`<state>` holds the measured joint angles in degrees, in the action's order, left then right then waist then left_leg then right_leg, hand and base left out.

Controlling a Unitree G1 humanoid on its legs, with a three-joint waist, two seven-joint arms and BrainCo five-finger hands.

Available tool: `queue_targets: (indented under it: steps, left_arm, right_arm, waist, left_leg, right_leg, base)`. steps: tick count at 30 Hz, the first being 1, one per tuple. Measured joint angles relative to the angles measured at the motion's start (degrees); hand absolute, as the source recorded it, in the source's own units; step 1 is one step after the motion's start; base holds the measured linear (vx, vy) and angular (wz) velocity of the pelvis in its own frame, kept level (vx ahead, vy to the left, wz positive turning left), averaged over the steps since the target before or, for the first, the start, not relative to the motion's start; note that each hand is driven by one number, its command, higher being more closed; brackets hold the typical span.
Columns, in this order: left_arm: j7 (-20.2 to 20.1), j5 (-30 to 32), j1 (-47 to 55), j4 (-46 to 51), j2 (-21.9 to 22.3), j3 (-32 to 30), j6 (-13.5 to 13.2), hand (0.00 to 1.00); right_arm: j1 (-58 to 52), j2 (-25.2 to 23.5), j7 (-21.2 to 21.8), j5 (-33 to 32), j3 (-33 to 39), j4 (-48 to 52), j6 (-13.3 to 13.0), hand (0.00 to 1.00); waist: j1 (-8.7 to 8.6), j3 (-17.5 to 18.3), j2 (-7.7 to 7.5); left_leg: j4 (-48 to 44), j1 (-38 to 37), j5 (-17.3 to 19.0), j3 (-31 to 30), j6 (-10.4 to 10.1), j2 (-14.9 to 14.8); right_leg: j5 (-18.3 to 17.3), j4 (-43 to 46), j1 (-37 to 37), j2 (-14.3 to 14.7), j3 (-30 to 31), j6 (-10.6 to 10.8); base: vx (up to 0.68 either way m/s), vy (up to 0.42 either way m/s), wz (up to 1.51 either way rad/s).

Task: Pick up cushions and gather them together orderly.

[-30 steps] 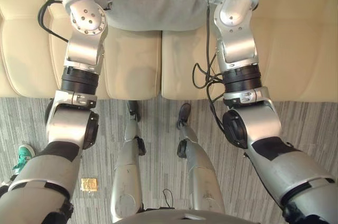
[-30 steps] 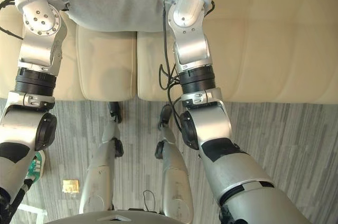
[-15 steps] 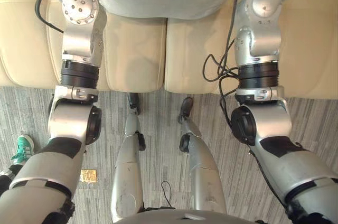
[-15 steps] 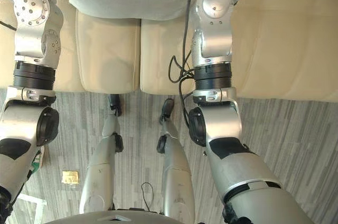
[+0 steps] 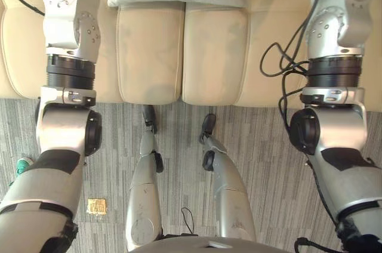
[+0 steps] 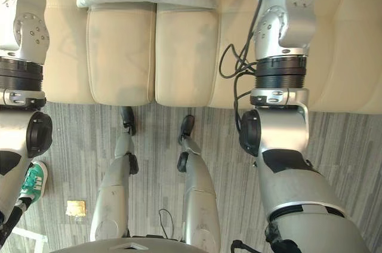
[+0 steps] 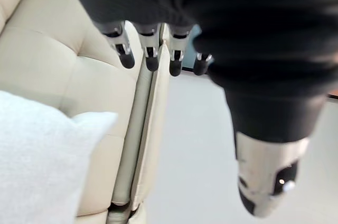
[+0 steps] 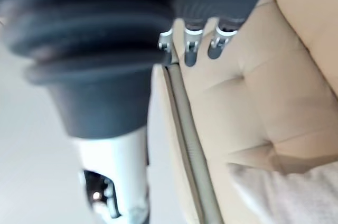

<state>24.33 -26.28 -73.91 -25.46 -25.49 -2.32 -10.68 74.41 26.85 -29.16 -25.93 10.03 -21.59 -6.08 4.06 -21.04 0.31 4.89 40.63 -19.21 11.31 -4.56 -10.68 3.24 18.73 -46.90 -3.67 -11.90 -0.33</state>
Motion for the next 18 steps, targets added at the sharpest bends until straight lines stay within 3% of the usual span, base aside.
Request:
queue_targets:
  steps: [2,5,9,13,15,18]
  left_arm:
    - [-0.2,0.0,2.2,3.1,-0.6,-0.3,-0.3,0.00]
    - [-1.6,0.3,14.5,9.4,-1.3,-2.8,-1.2,0.00]
    - [-6.1,1.3,39.2,17.0,-0.7,-7.0,-1.0,0.00]
    - [-12.3,4.9,65.8,17.2,10.6,-9.7,1.1,0.00]
    - [-14.7,6.6,75.5,14.2,16.2,-9.9,2.6,0.00]
    - [-17.0,10.6,83.4,8.9,20.7,-9.8,4.2,0.00]
  right_arm:
    - [-2.6,0.8,0.0,-1.0,0.7,4.5,-0.4,0.00]
    - [-16.8,1.0,1.2,-1.2,2.3,16.5,-2.9,0.00]
    - [-43.8,-1.0,6.5,2.0,6.7,23.1,-2.3,0.00]
    - [-68.0,-12.8,14.8,11.0,7.3,22.9,0.4,0.00]
    - [-77.1,-17.6,18.1,15.9,4.5,22.6,1.6,0.00]
    - [-84.1,-21.0,21.5,20.2,0.5,19.5,2.2,0.00]
  waist:
    - [-0.45,0.0,-0.02]
    - [-0.54,0.1,-0.08]
    - [-1.22,1.2,0.00]
    - [-1.23,5.0,0.06]
    - [-1.15,8.2,0.22]
    - [-0.88,11.4,0.64]
  left_leg:
    - [0.0,-1.1,0.2,0.3,0.4,0.0]
    - [-0.3,-6.1,1.0,2.3,1.5,0.3]
    - [-0.3,-11.4,1.8,2.9,1.3,0.9]
    - [-0.3,-17.0,4.0,3.1,0.8,0.9]
    - [-0.3,-20.1,5.9,3.7,0.9,1.0]
    - [-0.3,-24.3,7.7,4.9,0.6,1.0]
  right_leg:
    - [-0.1,-0.1,1.1,0.0,0.1,0.1]
    - [-1.3,0.0,5.3,0.0,1.5,0.8]
    - [-3.4,-0.1,10.7,-0.3,1.6,1.1]
    - [-5.8,-0.2,16.3,-0.7,1.3,1.3]
    - [-6.6,-1.4,19.5,-0.8,1.5,1.7]
    - [-7.0,-3.6,24.3,-0.8,2.0,1.9]
  base:
    - [-0.11,-0.075,-0.01]
    - [-0.05,-0.098,-0.06]
    - [0.05,-0.089,0.03]
    - [0.12,-0.093,0.05]
    - [0.13,-0.061,-0.02]
    - [0.10,-0.018,-0.13]
